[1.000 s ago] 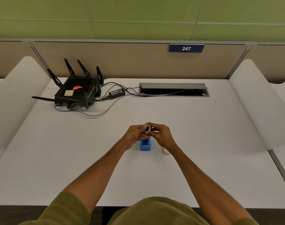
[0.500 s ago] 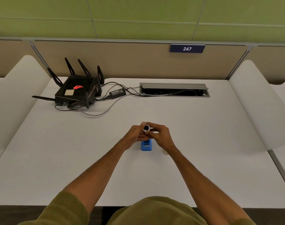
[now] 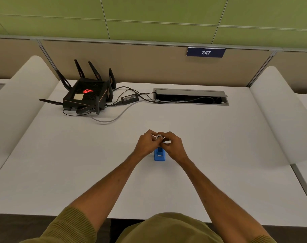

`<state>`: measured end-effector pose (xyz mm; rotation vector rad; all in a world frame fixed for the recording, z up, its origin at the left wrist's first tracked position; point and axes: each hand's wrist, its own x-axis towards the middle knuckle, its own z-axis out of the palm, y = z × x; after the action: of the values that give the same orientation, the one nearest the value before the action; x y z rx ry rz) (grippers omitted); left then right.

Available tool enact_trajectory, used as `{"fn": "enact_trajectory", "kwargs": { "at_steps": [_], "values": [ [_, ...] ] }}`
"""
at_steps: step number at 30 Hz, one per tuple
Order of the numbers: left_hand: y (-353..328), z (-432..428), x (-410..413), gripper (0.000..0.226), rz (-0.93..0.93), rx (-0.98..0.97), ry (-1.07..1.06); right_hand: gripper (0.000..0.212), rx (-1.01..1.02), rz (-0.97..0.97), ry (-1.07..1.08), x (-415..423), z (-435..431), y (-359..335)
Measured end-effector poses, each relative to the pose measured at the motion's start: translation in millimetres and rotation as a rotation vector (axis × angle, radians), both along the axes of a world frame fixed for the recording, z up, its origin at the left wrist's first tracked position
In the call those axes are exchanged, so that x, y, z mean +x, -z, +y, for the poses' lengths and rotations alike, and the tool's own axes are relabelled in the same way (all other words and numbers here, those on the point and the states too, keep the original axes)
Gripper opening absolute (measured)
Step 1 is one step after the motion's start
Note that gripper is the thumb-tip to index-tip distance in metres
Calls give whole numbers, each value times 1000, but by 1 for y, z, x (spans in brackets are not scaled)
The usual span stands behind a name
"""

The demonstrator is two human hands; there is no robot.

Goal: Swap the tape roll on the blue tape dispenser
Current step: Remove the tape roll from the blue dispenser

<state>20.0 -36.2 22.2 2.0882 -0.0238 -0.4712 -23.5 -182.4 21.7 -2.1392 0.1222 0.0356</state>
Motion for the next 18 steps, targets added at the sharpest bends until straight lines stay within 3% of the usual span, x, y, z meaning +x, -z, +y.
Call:
{"fn": "enact_trajectory", "kwargs": {
  "at_steps": [11,18],
  "values": [
    [1,14,-4,40,22,-155,70,38,29,-18,8,2,-3,-1],
    [6,12,-3,45,27,-187,19,21,55,-49,35,6,-1,1]
  ]
}}
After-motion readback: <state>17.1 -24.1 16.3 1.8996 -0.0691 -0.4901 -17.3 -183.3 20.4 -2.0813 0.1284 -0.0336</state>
